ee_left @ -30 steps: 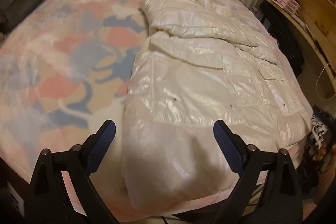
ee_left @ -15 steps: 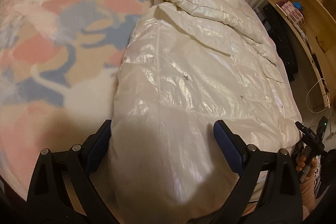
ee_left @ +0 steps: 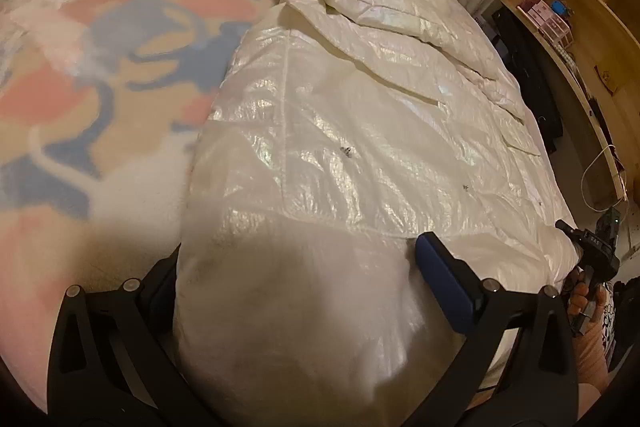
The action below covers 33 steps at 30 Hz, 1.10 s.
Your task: Fold large clothes
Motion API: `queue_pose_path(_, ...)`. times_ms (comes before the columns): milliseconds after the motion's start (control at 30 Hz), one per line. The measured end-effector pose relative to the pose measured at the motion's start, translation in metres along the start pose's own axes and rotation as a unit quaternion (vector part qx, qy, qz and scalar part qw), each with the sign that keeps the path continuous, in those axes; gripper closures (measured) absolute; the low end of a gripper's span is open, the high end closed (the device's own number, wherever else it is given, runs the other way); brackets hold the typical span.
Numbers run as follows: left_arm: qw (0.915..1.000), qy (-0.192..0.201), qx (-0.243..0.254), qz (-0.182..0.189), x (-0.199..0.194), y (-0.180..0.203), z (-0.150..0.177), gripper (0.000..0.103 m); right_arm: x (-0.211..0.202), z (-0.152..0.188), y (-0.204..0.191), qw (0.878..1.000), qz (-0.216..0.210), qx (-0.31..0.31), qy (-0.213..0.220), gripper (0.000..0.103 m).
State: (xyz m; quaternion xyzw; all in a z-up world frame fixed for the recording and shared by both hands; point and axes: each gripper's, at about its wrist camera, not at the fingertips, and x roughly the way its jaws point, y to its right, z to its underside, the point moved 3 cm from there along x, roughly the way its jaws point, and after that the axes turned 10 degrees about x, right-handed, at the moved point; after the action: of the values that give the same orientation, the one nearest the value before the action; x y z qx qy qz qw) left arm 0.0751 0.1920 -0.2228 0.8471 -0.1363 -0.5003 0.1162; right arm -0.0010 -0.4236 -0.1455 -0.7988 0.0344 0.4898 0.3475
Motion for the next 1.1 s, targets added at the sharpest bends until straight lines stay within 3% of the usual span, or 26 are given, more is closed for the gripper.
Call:
queue_pose_path(33, 1.0000, 0.003, -0.005, -0.004, -0.001, 0.000, 0.000, 0.019, 0.000, 0.000, -0.004, 1.000, 0.002, -0.001, 0.001, 0.075)
queue_pose_path(100, 0.9995, 0.010, -0.027, 0.013, -0.006, -0.001, 0.000, 0.061, 0.001, 0.000, -0.011, 1.000, 0.009, -0.006, 0.005, 0.080)
queue_pose_path(200, 0.9970, 0.026, -0.068, 0.027, -0.013, 0.001, -0.002, 0.082, -0.004, 0.000, -0.024, 1.000, 0.015, -0.015, 0.021, 0.084)
queue_pose_path(300, 0.9975, 0.042, -0.057, -0.005, -0.022, 0.017, -0.004, 0.092, -0.011, -0.001, -0.034, 0.999, 0.009, -0.016, 0.035, 0.087)
queue_pose_path(533, 0.9968, 0.052, -0.057, -0.023, -0.057, 0.031, -0.002, 0.095, -0.044, 0.000, -0.060, 0.998, -0.002, -0.033, 0.057, 0.089)
queue_pose_path(800, 0.9954, 0.063, -0.068, 0.022, -0.139, 0.040, 0.009, 0.095, -0.109, 0.012, -0.100, 0.993, -0.027, -0.074, 0.086, 0.089)
queue_pose_path(967, 0.9899, 0.065, -0.113, 0.056, -0.163, 0.037, -0.009, 0.095, -0.129, -0.007, -0.123, 0.990, -0.060, -0.068, 0.105, 0.089)
queue_pose_path(1100, 0.9837, 0.083, -0.138, 0.079, -0.165, 0.039, -0.048, 0.095, -0.125, -0.044, -0.139, 0.989, -0.089, -0.037, 0.112, 0.089)
